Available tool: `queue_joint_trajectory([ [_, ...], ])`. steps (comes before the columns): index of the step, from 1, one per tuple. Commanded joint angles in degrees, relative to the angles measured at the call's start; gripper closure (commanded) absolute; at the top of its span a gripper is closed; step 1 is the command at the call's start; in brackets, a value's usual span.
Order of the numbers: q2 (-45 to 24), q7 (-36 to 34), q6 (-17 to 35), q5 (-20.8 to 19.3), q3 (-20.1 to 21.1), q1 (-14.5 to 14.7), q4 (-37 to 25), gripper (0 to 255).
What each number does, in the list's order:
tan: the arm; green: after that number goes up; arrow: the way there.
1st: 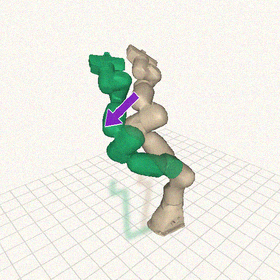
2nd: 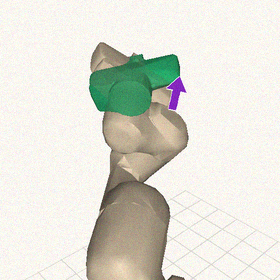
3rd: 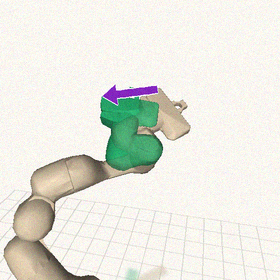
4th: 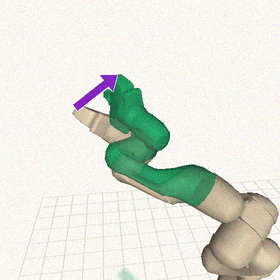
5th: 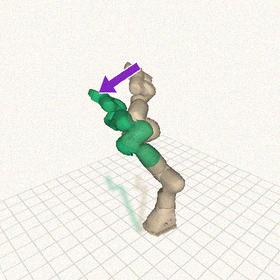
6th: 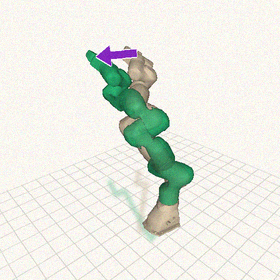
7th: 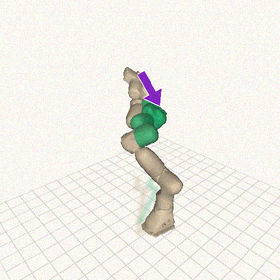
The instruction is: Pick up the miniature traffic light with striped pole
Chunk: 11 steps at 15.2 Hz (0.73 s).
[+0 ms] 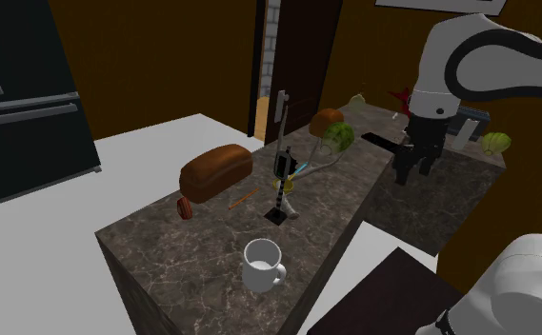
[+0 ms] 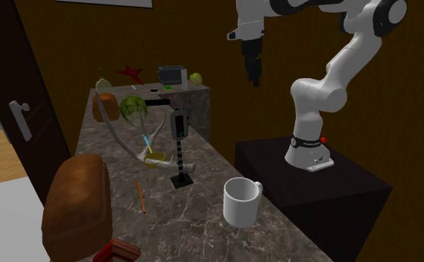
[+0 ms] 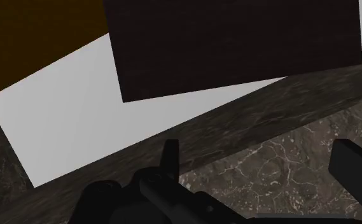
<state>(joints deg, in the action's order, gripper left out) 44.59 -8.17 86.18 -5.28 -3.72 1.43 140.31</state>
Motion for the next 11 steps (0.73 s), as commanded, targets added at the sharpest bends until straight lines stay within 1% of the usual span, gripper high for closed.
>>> queue_joint_trajectory([
  [1, 0.0, 0.0, 0.0, 0.0, 0.0, 0.0, 0.0, 0],
  [6, -8.7, 5.06, 9.06, 0.04, -0.99, 2.78, -2.81, 0],
  [11, -17.49, 10.23, 16.74, 0.76, -1.54, 5.48, -7.08, 0],
])
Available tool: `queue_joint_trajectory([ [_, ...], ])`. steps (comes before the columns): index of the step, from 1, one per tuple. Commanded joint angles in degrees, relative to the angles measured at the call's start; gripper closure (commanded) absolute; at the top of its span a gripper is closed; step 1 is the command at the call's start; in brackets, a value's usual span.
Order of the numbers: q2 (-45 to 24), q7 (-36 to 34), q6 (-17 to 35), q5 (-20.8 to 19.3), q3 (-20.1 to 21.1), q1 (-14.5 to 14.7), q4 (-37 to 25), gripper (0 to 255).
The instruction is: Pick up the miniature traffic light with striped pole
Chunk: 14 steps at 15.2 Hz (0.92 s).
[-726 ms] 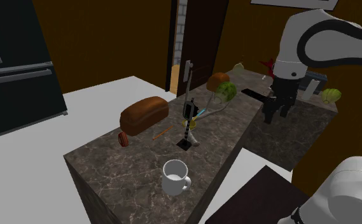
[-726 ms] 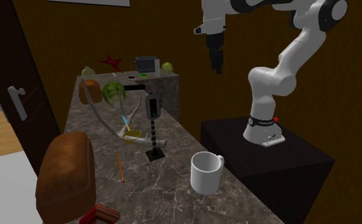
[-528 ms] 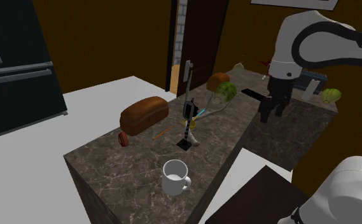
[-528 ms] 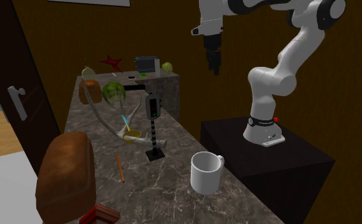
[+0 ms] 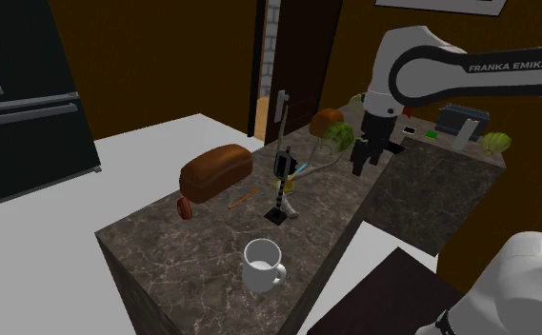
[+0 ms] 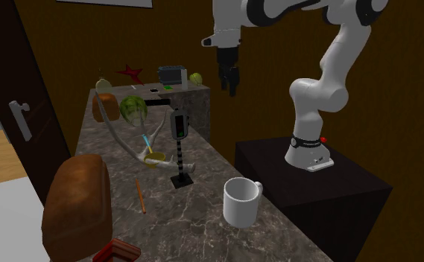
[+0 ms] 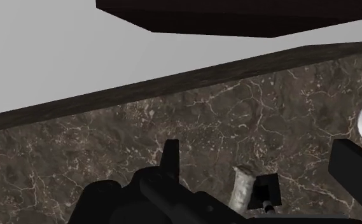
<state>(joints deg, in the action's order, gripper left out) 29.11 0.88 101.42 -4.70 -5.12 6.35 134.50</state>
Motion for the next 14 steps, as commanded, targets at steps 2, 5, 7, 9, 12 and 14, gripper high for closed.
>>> queue_joint_trajectory([
  [2, -5.47, 3.27, 4.15, 0.64, -0.23, 1.6, -3.34, 0],
  [5, -10.58, 6.44, 7.67, 1.49, -0.2, 3.08, -6.78, 0],
  [7, -13.9, 8.55, 9.73, 2.13, -0.09, 4.01, -9.29, 0],
  [9, -17.17, 10.66, 11.55, 2.82, 0.12, 4.89, -11.95, 0],
  [12, -21.94, 13.78, 13.86, 3.89, 0.6, 6.1, -16.23, 0],
  [14, -24.07, 15.19, 14.76, 4.38, 0.9, 6.58, -18.28, 0],
])
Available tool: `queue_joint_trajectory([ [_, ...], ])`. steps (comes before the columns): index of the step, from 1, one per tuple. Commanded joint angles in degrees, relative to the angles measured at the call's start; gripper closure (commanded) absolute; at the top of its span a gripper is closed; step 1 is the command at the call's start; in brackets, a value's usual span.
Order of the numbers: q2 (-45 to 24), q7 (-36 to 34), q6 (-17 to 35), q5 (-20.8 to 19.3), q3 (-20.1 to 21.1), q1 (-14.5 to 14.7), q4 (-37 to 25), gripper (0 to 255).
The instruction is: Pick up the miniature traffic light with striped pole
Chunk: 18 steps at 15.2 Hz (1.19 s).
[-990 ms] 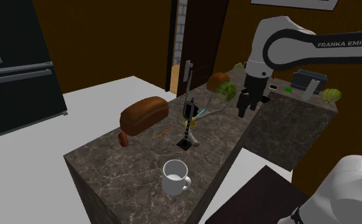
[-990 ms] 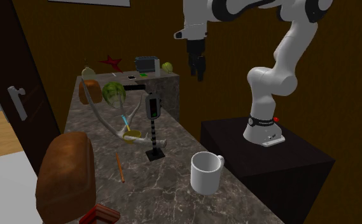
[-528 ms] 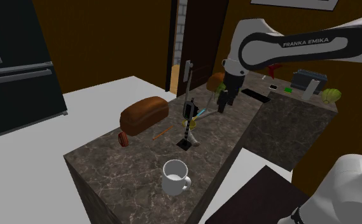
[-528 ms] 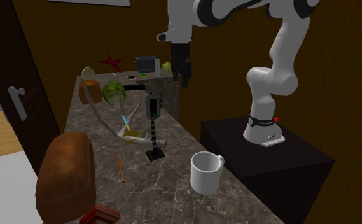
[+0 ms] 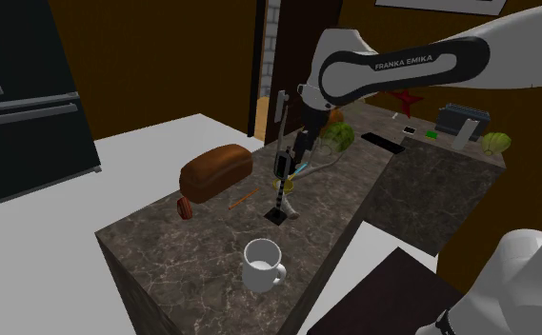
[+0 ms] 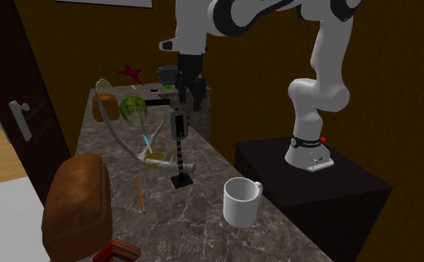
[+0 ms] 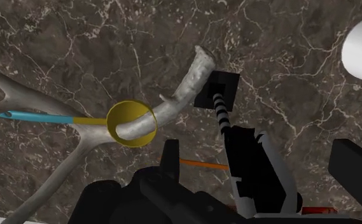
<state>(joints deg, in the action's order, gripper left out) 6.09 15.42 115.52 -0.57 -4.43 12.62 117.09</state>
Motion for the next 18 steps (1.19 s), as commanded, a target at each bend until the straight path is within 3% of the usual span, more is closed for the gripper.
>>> queue_joint_trajectory([
  [1, -1.21, 0.66, 1.42, 0.26, 0.21, 0.3, -0.26, 0],
  [9, -2.51, 0.74, 6.41, 0.36, 0.18, 0.28, 3.43, 0],
  [10, -2.5, 0.79, 6.38, 0.36, 0.15, 0.26, 3.41, 255],
  [18, -2.45, 0.78, 6.37, 0.36, 0.15, 0.26, 3.45, 255],
])
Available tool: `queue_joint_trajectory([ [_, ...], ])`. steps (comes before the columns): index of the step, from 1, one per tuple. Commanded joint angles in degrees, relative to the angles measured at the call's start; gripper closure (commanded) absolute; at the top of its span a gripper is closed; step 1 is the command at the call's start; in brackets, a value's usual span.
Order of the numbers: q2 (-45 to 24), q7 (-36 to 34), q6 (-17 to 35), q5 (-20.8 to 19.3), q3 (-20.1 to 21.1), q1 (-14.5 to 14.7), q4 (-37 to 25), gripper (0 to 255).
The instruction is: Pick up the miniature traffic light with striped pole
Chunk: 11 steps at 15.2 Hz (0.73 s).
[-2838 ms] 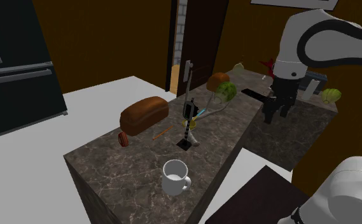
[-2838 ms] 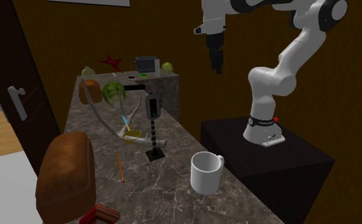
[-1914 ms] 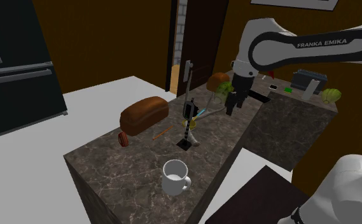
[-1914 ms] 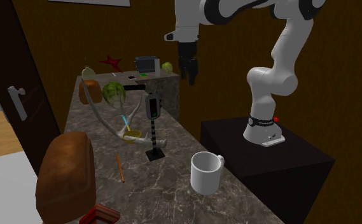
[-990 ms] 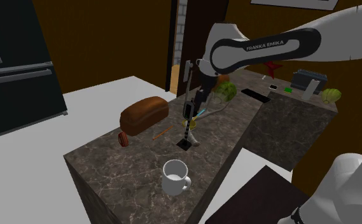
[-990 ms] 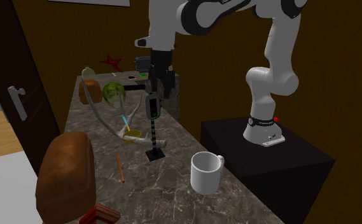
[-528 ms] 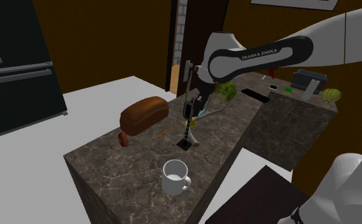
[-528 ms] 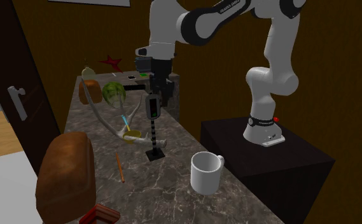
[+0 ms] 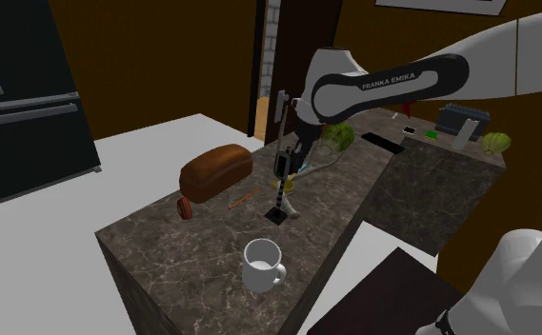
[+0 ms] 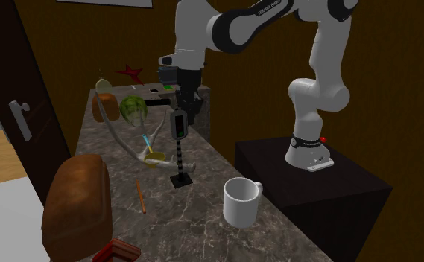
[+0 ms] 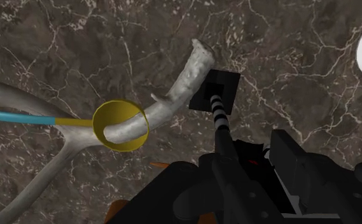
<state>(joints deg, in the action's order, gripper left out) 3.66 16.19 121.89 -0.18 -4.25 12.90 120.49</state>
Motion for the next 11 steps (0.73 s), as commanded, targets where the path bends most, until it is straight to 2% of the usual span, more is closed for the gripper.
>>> queue_joint_trajectory([
  [1, -0.08, -0.04, 0.04, -0.03, 0.01, 0.0, 0.03, 255],
  [11, 1.7, -0.15, -7.55, -0.16, 0.06, 0.02, -5.79, 255],
])
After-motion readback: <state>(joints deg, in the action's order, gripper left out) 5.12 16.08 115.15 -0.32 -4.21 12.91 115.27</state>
